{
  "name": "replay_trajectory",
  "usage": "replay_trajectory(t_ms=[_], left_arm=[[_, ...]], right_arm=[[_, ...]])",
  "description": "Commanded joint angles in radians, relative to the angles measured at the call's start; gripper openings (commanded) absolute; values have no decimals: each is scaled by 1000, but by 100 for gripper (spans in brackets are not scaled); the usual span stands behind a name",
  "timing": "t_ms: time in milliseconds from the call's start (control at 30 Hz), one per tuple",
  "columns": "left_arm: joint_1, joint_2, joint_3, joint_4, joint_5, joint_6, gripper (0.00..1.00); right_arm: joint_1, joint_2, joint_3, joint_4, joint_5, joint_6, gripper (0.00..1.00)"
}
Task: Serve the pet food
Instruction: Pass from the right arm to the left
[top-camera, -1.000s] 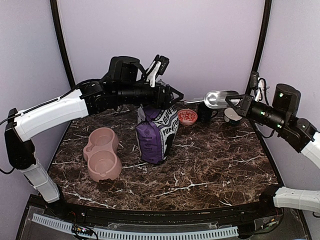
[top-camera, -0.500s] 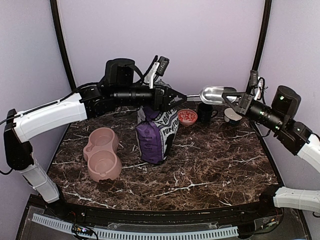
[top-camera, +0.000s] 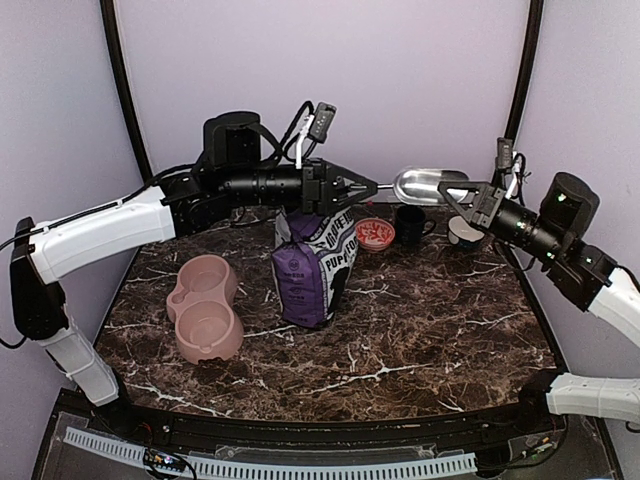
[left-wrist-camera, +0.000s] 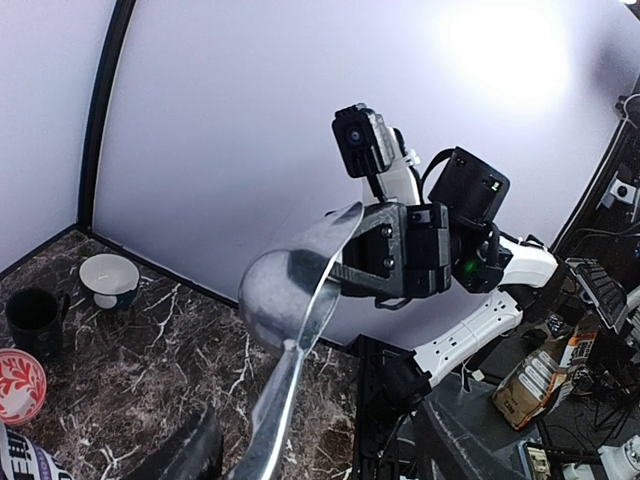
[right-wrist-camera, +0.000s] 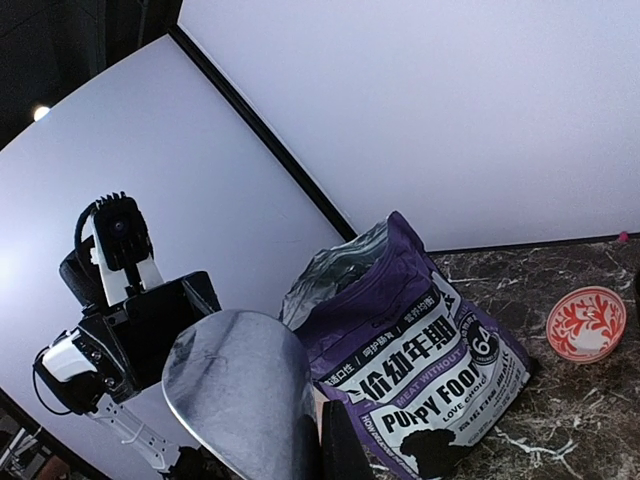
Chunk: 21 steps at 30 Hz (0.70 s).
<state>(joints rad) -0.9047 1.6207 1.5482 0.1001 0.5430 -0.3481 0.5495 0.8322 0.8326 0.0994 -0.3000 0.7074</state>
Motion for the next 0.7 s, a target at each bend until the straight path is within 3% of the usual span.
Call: replay_trajectory(t_ms=[0,400,667], left_arm=[[6,10,-15,91,77,-28,67],[12,49,1,147,137,-57,47],[13,55,2,163,147,-67,39]], right_arm=[[-4,11,-8,109,-54,37,0],[-4,43,-13,179,-110,90,0],[-4,64,-12,193,-128,101,0]])
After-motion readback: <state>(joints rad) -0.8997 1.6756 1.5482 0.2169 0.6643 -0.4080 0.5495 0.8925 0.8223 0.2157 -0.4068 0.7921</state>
